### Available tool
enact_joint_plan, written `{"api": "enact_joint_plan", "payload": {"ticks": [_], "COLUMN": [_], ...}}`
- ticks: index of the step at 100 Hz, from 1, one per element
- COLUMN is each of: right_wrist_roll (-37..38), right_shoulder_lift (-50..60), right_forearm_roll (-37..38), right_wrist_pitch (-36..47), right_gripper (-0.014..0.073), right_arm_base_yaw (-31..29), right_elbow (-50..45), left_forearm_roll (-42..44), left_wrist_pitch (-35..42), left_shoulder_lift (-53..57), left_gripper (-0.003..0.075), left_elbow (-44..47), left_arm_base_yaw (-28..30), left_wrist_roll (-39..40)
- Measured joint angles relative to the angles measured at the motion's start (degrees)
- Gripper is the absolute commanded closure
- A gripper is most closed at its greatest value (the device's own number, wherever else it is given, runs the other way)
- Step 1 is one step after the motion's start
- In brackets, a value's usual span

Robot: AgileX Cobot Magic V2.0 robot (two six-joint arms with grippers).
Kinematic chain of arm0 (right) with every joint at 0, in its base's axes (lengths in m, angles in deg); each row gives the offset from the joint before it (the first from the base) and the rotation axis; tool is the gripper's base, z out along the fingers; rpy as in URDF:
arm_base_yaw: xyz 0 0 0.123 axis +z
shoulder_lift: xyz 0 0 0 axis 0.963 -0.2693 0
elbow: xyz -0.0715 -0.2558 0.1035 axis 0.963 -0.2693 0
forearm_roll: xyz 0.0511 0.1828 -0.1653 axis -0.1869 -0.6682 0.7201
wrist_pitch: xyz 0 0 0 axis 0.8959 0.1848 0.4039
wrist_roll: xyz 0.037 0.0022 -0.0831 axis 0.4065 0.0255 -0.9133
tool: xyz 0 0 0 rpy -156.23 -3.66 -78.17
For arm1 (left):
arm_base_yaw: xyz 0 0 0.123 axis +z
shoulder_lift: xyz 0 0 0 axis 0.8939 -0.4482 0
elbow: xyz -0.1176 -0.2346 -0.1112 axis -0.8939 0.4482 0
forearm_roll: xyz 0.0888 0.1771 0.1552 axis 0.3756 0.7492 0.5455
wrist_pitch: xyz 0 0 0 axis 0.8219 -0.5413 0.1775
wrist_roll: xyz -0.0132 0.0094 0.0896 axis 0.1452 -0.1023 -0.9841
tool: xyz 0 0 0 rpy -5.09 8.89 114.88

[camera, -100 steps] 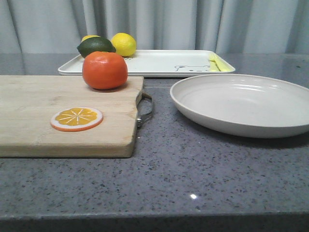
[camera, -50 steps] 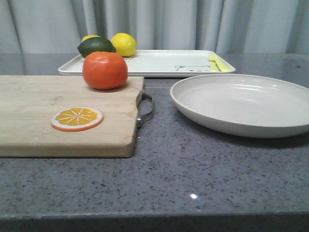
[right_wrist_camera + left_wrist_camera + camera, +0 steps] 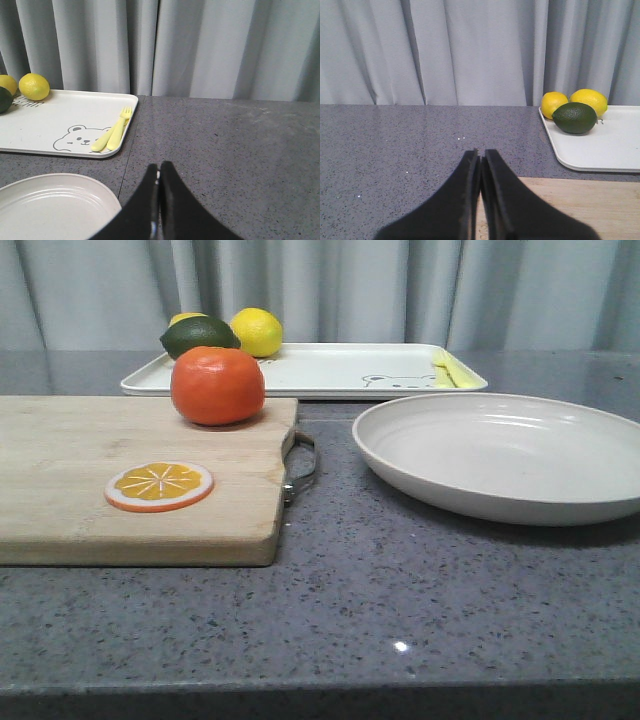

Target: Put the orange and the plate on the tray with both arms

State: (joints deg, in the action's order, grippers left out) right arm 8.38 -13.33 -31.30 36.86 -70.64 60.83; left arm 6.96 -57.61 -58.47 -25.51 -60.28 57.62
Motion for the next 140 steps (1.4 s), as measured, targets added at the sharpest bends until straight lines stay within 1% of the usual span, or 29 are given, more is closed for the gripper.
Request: {"api": "enact_joint_plan", "payload": {"ticks": [13, 22, 28, 40, 47, 50, 64, 76, 88, 116, 128, 140], "right_wrist_roll": [0.0, 0.0, 0.0, 0.0, 0.0, 0.0, 0.0, 0.0, 0.0, 0.0, 0.0, 0.0], "right_shoulder_lift": [0.0, 0.0, 0.0, 0.0, 0.0, 0.0, 0.0, 0.0, 0.0, 0.0, 0.0, 0.0], "right_forearm_roll": [0.0, 0.0, 0.0, 0.0, 0.0, 0.0, -0.13, -0.13, -0.13, -0.17, -0.26, -0.26], "right_wrist_pitch": [-0.34, -0.34, -0.34, -0.34, -0.34, -0.34, -0.34, -0.34, -0.34, -0.34, -0.34, -0.34], "right_gripper": [0.0653, 0.0653, 0.0653, 0.0653, 0.0653, 0.0653, 0.0653, 0.0653, 0.0653, 0.0653, 0.0653, 0.0653], "right_arm_base_yaw": [0.0, 0.0, 0.0, 0.0, 0.0, 0.0, 0.0, 0.0, 0.0, 0.0, 0.0, 0.0], "right_elbow": [0.0, 0.0, 0.0, 0.0, 0.0, 0.0, 0.0, 0.0, 0.0, 0.0, 0.0, 0.0], "left_forearm_roll": [-0.09, -0.09, -0.09, -0.09, -0.09, -0.09, -0.09, -0.21, -1.89, -4.56, -4.66, -4.66], "left_wrist_pitch": [-0.38, -0.62, -0.82, -0.96, -1.22, -1.32, -4.04, -10.28, -18.26, -35.35, -41.69, -45.86], "left_shoulder_lift": [-2.87, -5.7, -8.15, -13.28, -16.45, -17.68, -24.89, -32.41, -39.85, -56.64, -62.79, -67.91], "left_gripper": [0.0482, 0.0389, 0.033, 0.0181, 0.012, 0.0106, 0.0101, 0.0101, 0.0101, 0.0101, 0.0101, 0.0101], "left_elbow": [-2.37, -4.5, -6.15, -9.21, -11.04, -11.85, -17.12, -24.24, -32.56, -52.86, -59.48, -64.27], "left_arm_base_yaw": [0.0, -1.18, -2.54, -5.97, -8.35, -9.35, -14.13, -17.68, -20.52, -24.48, -25.94, -27.03], "left_wrist_roll": [0.0, 0.0, 0.0, 0.0, 0.0, 0.0, 0.0, 0.0, 0.0, 0.0, 0.0, 0.0]}}
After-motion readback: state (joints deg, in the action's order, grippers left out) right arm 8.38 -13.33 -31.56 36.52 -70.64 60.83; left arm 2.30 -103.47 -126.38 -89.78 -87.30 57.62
